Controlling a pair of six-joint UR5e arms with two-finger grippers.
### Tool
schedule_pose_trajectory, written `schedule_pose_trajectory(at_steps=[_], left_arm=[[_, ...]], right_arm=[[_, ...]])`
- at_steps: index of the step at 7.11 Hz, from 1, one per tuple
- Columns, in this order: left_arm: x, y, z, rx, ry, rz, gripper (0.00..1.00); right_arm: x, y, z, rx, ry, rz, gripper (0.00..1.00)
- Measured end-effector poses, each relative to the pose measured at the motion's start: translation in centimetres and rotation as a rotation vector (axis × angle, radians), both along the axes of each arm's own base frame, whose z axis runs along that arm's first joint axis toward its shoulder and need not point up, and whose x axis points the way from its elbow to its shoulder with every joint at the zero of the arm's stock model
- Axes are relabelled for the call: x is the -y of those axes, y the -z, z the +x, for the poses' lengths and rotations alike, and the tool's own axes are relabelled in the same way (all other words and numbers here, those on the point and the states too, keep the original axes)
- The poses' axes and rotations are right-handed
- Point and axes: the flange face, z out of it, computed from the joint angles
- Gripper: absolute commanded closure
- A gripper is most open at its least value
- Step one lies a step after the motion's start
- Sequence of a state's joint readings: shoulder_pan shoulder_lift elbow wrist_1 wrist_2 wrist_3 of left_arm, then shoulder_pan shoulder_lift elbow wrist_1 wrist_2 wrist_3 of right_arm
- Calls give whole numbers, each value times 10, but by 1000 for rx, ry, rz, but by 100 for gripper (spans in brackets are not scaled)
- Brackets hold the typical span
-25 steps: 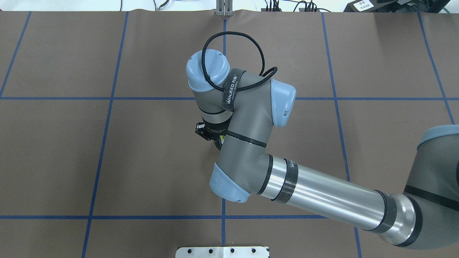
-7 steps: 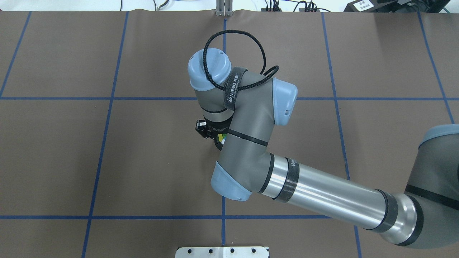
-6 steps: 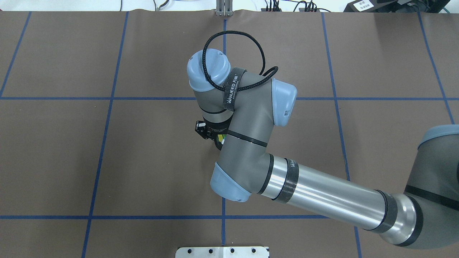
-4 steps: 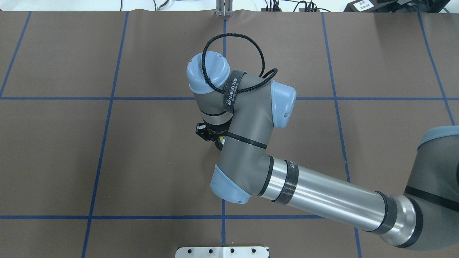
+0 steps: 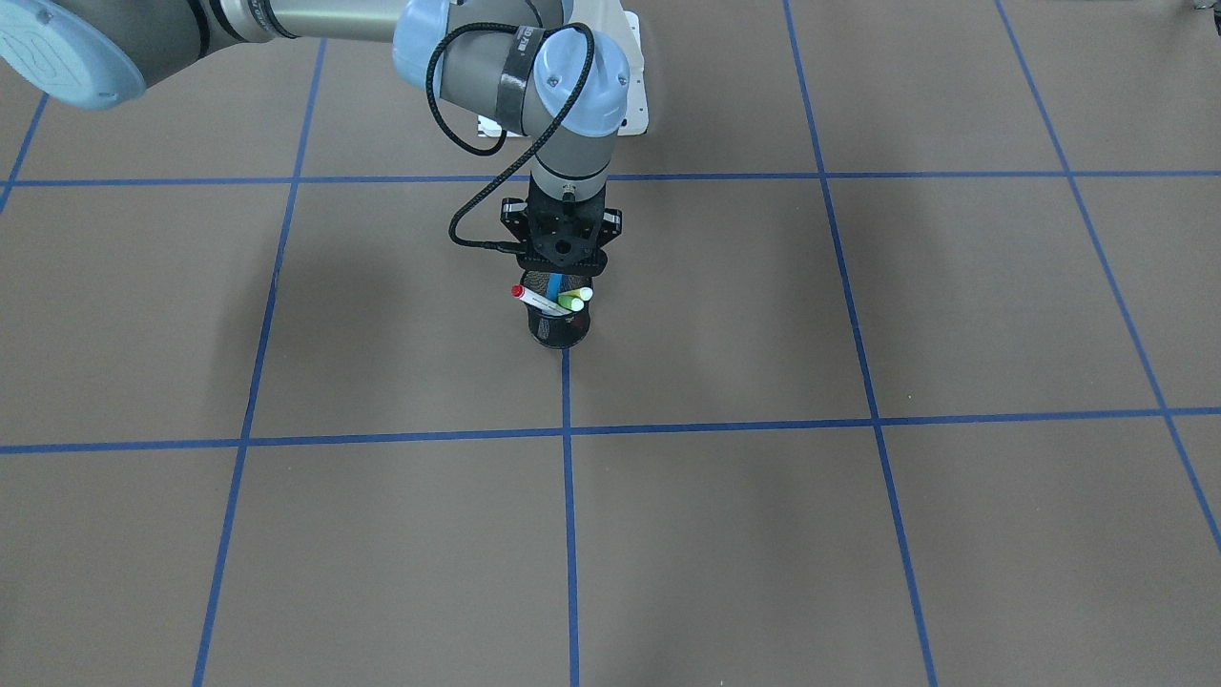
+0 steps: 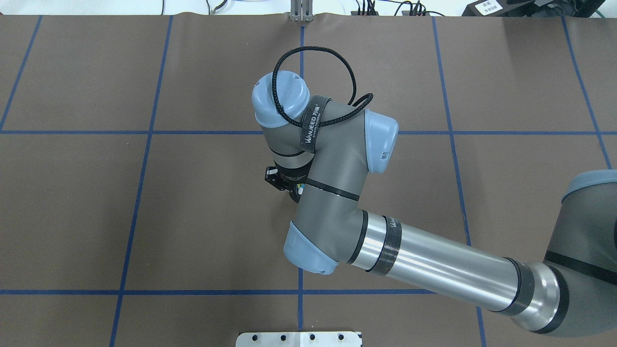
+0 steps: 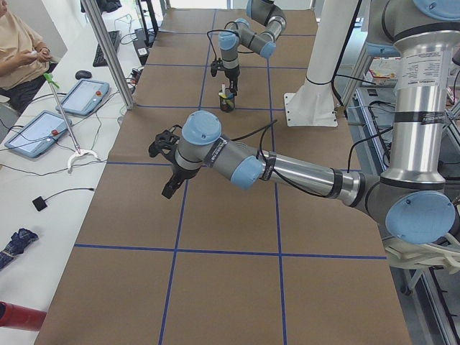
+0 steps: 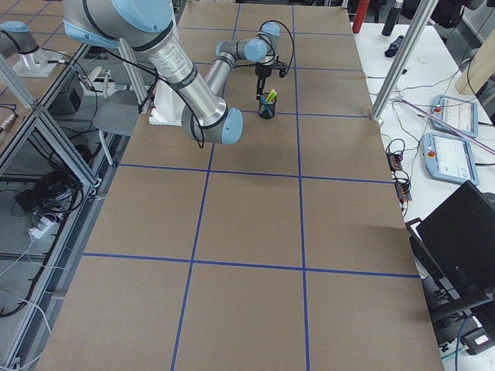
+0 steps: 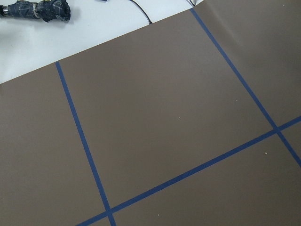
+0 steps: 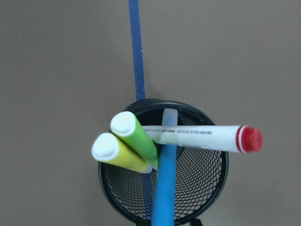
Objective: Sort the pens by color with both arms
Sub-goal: 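Lower the right gripper and grasp the blue highlighter in the cup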
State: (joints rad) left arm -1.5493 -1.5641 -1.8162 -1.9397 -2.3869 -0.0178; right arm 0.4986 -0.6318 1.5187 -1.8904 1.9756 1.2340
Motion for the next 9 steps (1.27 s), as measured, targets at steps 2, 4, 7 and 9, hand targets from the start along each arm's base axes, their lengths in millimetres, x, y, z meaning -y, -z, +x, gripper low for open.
schedule_pose_trajectory(at_steps=[2,4,7,9], left_arm=[[0,0,0,-1,0,-1,0],[0,0,0,-1,0,-1,0],[0,-1,0,-1,0,-2,0],[-1,-1,0,-3,-2,-4,0]], right_arm=[[0,3,0,4,1,2,79],[-1,8,1,12,1,6,90],[-1,16,11,23,-6,12,100],[-7,36,46,24,-23,15,100]])
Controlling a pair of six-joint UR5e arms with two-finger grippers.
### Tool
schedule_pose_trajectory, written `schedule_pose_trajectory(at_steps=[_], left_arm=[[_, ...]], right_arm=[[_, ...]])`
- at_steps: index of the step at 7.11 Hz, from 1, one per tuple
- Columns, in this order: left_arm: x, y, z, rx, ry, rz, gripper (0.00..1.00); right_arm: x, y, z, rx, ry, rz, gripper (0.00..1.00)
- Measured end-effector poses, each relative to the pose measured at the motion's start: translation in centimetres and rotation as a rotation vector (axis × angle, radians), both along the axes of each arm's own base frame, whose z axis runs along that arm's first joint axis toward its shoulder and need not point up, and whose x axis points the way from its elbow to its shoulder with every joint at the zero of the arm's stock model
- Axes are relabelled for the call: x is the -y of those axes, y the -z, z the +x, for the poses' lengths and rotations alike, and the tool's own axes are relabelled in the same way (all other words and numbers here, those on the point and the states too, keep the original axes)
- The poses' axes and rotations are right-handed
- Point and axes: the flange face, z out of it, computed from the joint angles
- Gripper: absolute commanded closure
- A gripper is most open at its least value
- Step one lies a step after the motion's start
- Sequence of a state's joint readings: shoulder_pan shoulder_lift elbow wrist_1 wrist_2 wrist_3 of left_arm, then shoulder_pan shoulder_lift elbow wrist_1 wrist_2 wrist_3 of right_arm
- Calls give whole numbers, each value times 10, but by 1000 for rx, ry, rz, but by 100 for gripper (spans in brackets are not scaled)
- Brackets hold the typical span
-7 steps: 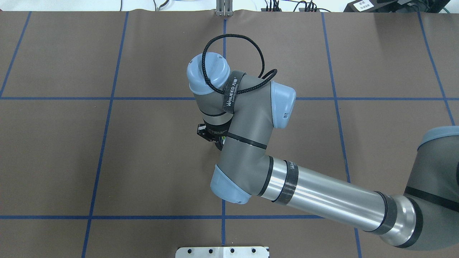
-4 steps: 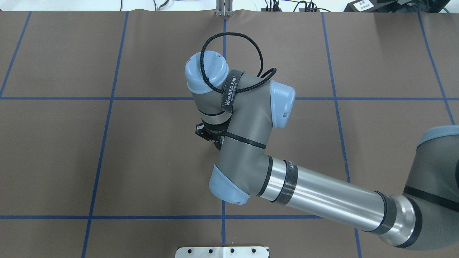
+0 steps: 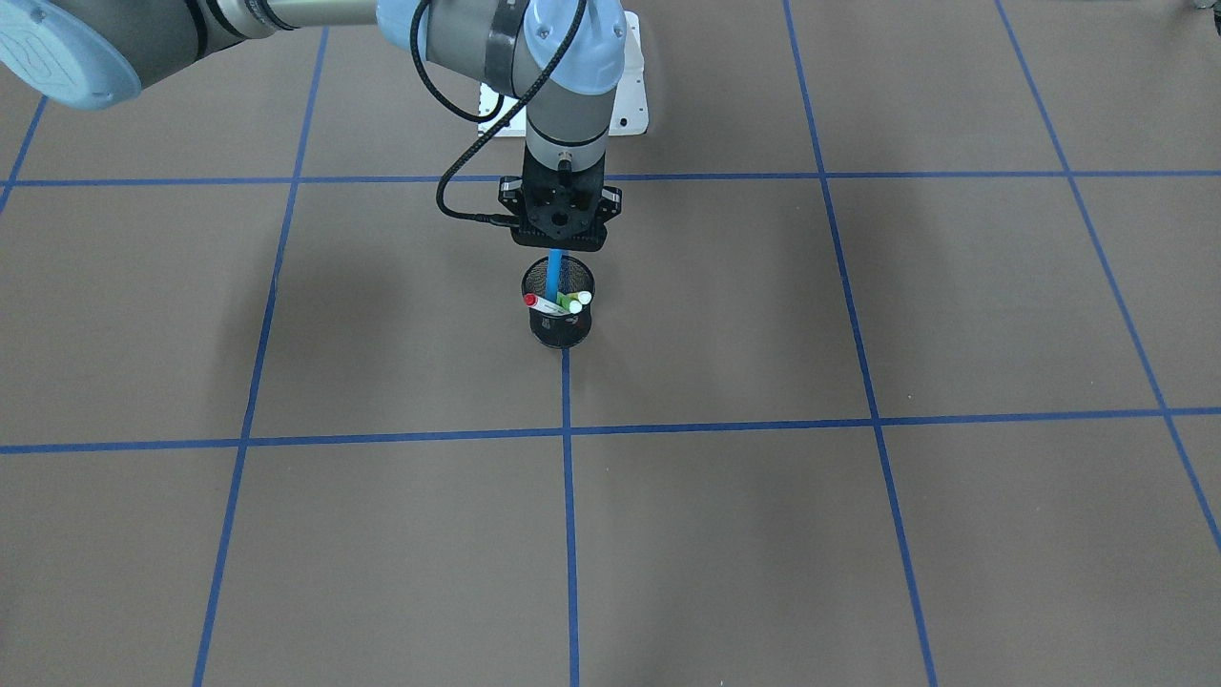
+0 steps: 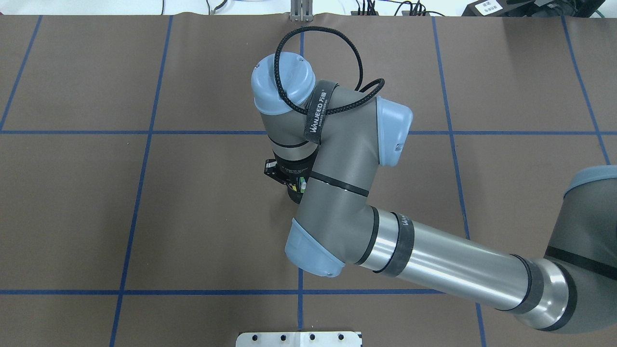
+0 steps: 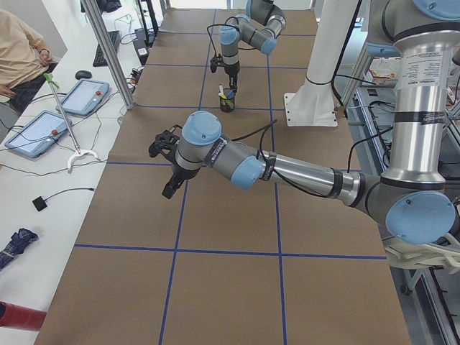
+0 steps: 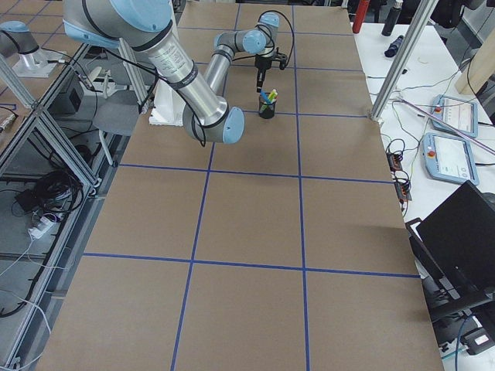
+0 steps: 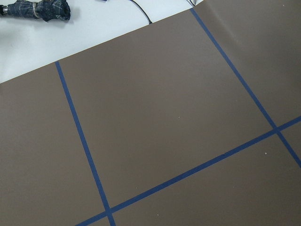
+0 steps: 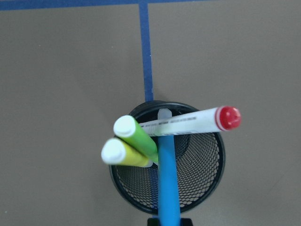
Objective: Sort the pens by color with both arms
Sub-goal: 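Lower the right gripper and grasp the blue highlighter in the cup, then lift the blue highlighter out of the cup with the right gripper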
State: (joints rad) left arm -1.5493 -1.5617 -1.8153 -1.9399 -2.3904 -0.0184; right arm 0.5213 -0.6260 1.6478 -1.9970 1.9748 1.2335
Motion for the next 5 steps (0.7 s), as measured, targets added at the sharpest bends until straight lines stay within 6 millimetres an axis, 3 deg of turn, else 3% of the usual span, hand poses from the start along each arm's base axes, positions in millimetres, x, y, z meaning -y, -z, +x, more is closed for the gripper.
schedule_pose_trajectory(at_steps=[3,5], left_arm=[[-1,-2,0,-4,-3,-4,0],[-2,-3,0,-5,-4,-8,0]], right_arm=[[-6,38,72,39,-65,58,100],[4,51,104,43,-146,140,100]])
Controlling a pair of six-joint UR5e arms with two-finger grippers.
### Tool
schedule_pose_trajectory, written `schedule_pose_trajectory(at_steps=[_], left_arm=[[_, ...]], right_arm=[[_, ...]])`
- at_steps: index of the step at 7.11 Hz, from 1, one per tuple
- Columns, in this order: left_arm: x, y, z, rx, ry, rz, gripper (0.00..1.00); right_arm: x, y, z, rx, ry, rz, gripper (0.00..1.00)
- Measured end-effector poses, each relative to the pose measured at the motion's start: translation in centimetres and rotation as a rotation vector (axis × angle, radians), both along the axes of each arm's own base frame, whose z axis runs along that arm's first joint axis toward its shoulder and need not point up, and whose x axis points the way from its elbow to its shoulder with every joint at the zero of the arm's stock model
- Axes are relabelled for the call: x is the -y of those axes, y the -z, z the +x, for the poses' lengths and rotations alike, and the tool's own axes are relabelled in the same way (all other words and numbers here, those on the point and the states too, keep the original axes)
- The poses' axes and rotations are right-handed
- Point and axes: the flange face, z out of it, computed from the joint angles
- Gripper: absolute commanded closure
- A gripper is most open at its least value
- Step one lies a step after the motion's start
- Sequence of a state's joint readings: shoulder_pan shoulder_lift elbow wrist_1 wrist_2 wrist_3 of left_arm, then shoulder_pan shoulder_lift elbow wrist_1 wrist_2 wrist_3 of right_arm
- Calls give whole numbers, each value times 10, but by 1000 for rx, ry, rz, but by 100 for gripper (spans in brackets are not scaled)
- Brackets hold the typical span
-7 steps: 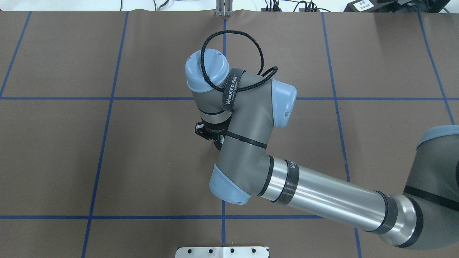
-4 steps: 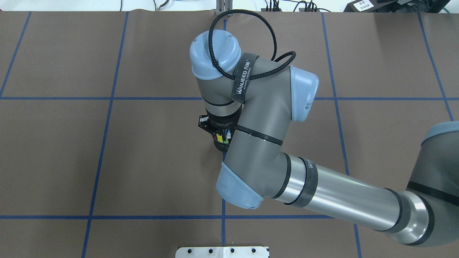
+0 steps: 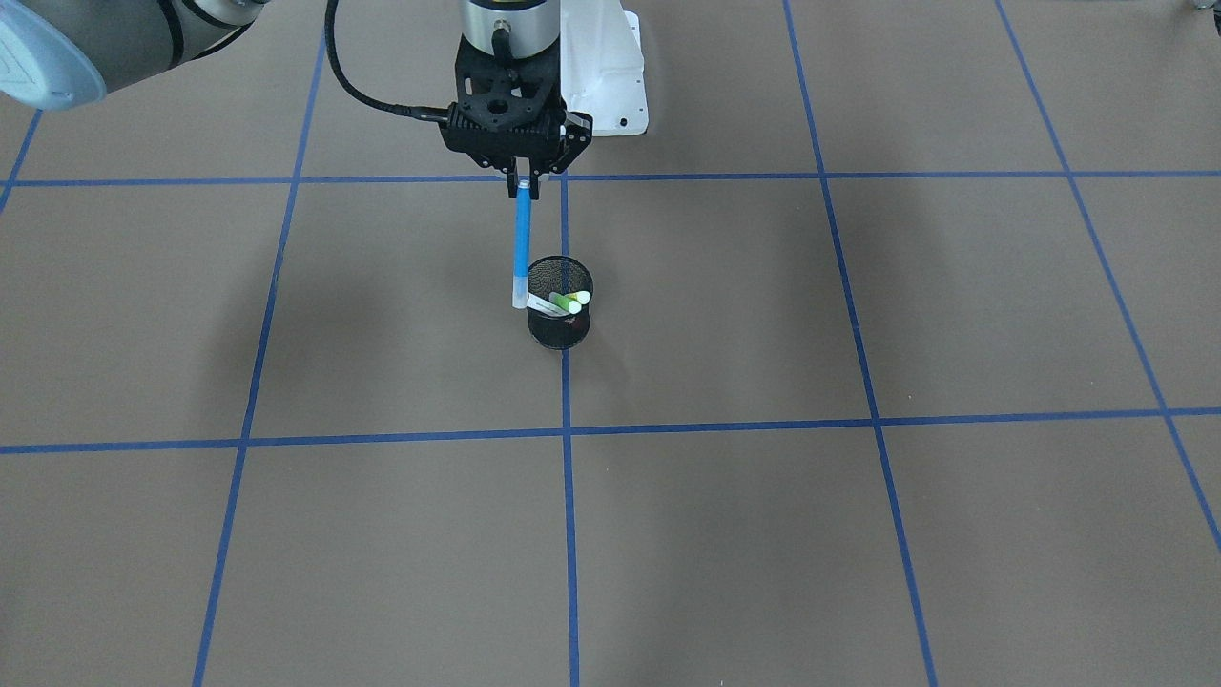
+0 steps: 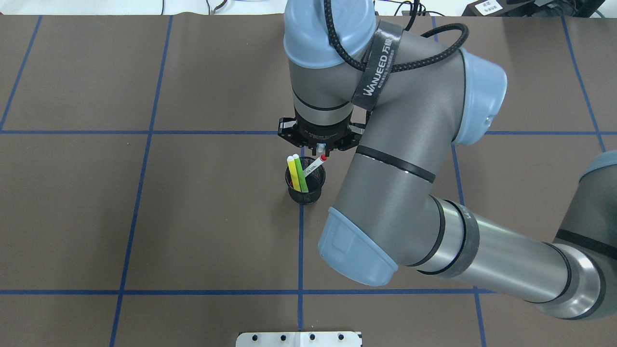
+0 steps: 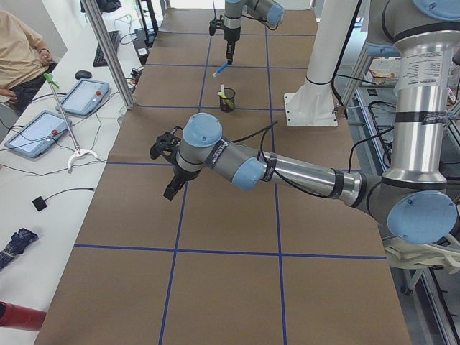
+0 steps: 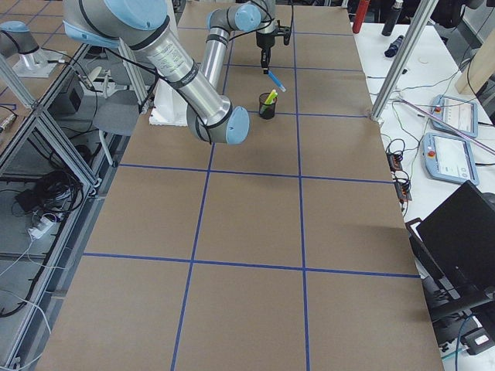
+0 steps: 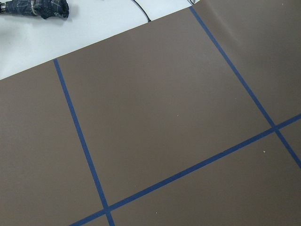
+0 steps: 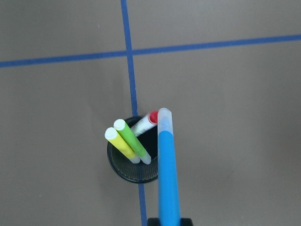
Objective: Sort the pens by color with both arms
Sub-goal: 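Lift the blue highlighter out of the cup with the right gripper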
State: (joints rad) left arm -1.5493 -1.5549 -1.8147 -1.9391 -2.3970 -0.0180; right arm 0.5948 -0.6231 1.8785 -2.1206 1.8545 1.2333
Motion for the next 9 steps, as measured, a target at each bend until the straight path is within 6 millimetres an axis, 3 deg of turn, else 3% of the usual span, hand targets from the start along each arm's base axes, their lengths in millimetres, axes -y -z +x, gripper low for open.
schedule_pose_trajectory(at_steps=[2,4,7,9], left_arm=[[0,-2,0,0,-1,-5,0],[1,-4,6,0,-13,-9,0],[2,-6,12,1,-24,-10,0],[2,-5,14,0,-28,-8,0]], right_arm=[[15,-5,8,-51,-90,83,100],[37,-32,0,-74,-167,164,100],[85,-106,-37,-68,-262,267,100],[114,-168,-57,-79,-307,310,100]])
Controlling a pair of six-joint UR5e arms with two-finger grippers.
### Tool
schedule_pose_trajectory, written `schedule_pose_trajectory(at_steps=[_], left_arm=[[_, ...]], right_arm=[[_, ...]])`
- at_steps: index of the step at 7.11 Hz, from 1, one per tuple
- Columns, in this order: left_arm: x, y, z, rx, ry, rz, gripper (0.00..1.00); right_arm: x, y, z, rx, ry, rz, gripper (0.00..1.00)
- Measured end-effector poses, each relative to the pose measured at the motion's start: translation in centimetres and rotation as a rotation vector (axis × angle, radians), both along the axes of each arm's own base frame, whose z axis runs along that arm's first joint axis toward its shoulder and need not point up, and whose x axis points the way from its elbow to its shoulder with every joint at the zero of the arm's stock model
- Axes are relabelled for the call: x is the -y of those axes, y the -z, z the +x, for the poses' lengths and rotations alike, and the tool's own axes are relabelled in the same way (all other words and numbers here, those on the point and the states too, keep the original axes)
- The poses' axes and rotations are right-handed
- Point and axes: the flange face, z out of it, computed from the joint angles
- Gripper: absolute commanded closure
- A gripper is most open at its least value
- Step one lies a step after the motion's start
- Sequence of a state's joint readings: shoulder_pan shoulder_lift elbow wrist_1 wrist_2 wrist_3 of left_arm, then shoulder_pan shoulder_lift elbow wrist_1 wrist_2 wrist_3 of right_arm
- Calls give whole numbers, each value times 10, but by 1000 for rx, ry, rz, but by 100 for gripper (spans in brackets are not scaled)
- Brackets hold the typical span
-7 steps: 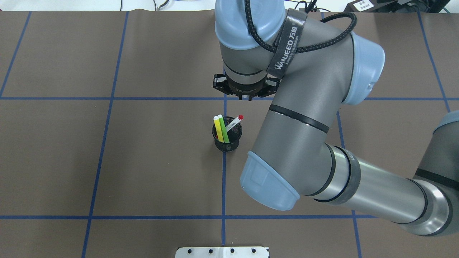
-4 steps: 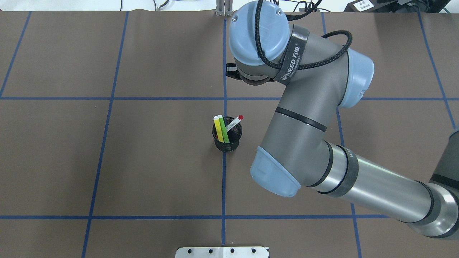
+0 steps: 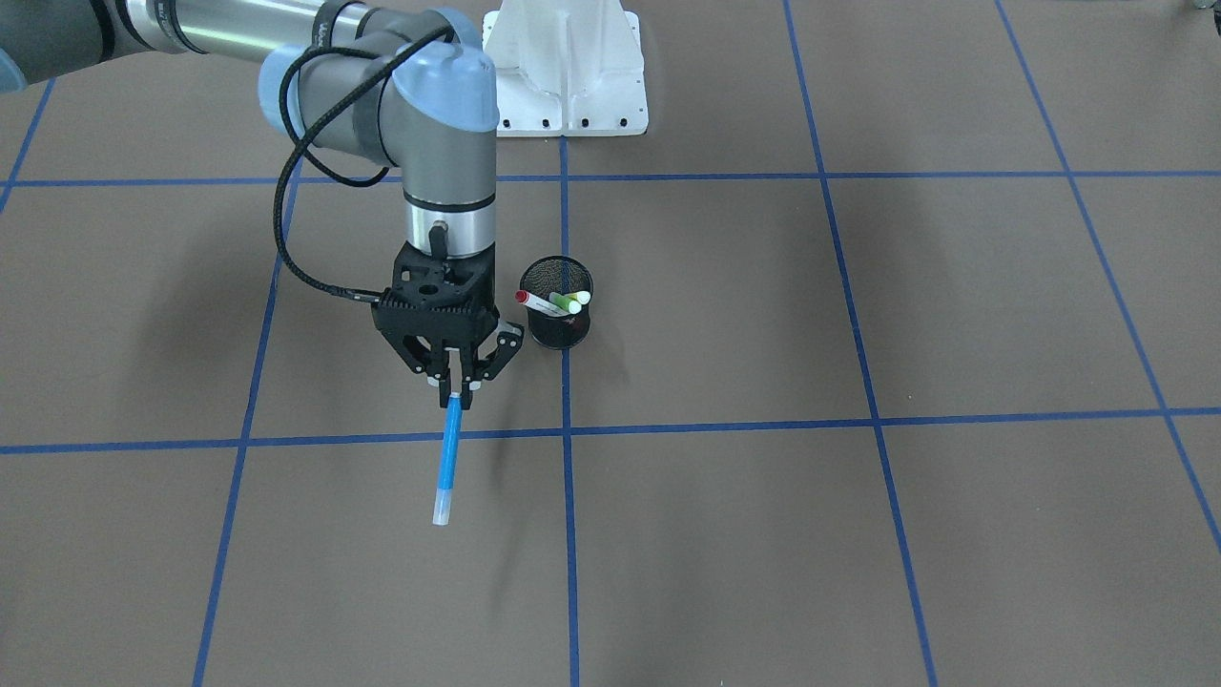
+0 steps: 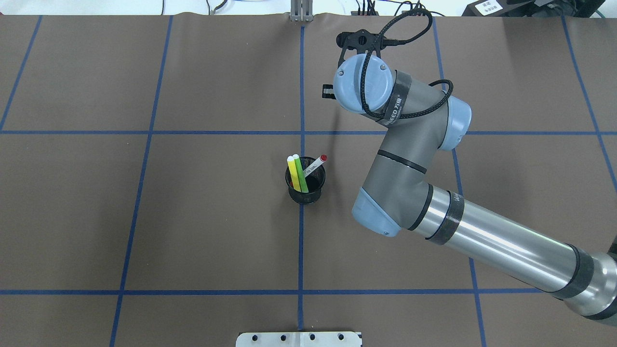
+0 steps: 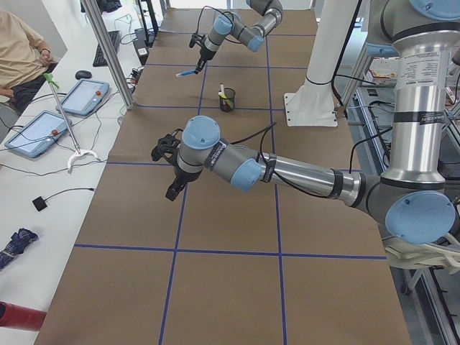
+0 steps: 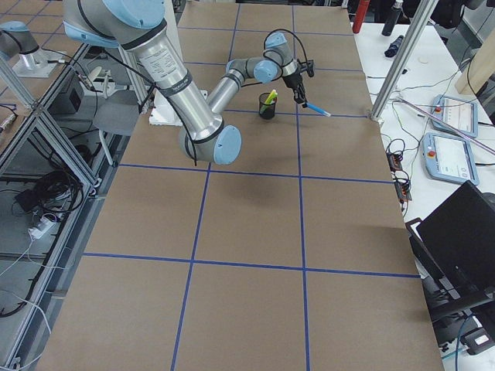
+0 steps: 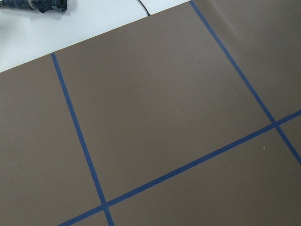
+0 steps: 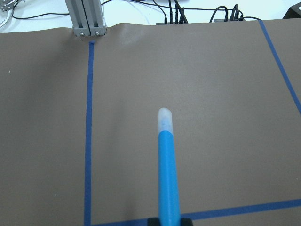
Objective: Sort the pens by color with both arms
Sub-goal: 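Lift the blue highlighter out of the cup with the right gripper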
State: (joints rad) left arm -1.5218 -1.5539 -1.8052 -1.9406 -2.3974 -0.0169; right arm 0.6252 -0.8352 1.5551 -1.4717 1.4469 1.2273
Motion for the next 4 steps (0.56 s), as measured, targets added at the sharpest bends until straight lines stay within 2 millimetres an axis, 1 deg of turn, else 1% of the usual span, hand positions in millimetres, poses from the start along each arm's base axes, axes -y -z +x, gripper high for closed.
schedule_pose_trajectory(at_steps=[1,2,3,4], left_arm=[[0,0,1,0,-2,1,0],[0,1,2,0,-3,4,0],[0,3,2,0,-4,7,0],[1,4,2,-1,-4,9,0]], right_arm=[[5,-31,0,1,-5,25,100],[5,-57,3,2,-6,49,100],[3,-75,6,8,-15,75,100],[-3,-89,5,17,-29,109,100]])
